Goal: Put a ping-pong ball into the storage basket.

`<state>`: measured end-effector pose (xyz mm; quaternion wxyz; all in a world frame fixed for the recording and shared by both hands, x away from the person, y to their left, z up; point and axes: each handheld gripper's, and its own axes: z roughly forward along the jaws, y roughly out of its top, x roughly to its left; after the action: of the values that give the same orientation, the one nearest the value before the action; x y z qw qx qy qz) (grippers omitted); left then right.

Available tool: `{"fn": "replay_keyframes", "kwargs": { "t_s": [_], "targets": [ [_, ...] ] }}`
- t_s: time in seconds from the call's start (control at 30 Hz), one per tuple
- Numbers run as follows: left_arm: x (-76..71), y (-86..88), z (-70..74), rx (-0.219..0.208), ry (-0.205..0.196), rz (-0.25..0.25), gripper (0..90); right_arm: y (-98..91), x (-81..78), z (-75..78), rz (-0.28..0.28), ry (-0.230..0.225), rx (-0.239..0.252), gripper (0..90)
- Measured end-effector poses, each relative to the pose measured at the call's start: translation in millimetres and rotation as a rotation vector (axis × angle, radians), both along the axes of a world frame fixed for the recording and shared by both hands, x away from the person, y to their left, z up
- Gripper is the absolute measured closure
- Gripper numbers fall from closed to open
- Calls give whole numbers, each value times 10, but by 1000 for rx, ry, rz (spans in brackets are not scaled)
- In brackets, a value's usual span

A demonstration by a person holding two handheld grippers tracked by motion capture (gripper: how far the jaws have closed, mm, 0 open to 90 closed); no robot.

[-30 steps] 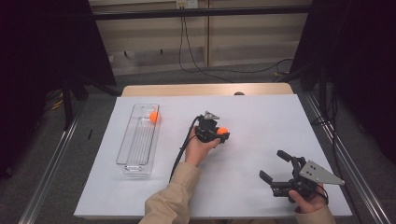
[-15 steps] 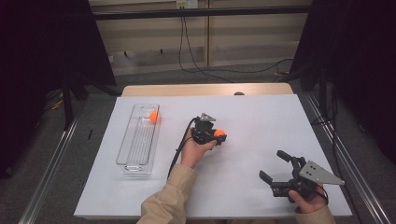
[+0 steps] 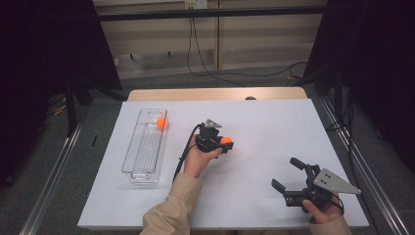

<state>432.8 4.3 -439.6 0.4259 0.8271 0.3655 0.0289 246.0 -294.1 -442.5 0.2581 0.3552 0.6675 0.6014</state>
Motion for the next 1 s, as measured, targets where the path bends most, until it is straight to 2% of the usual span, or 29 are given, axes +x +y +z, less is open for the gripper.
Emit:
{"fn": "replay_keyframes", "kwargs": {
  "t_s": [0.17,0.37,1.0],
  "targets": [
    [-5,36,15,-4,0,10,509,-1,-1,0,0,0,1,26],
    [-6,77,44,-8,2,-7,509,-1,0,0,0,0,1,26],
    [-59,148,68,5,8,-12,508,-1,0,0,-1,0,-1,26]
  ]
}}
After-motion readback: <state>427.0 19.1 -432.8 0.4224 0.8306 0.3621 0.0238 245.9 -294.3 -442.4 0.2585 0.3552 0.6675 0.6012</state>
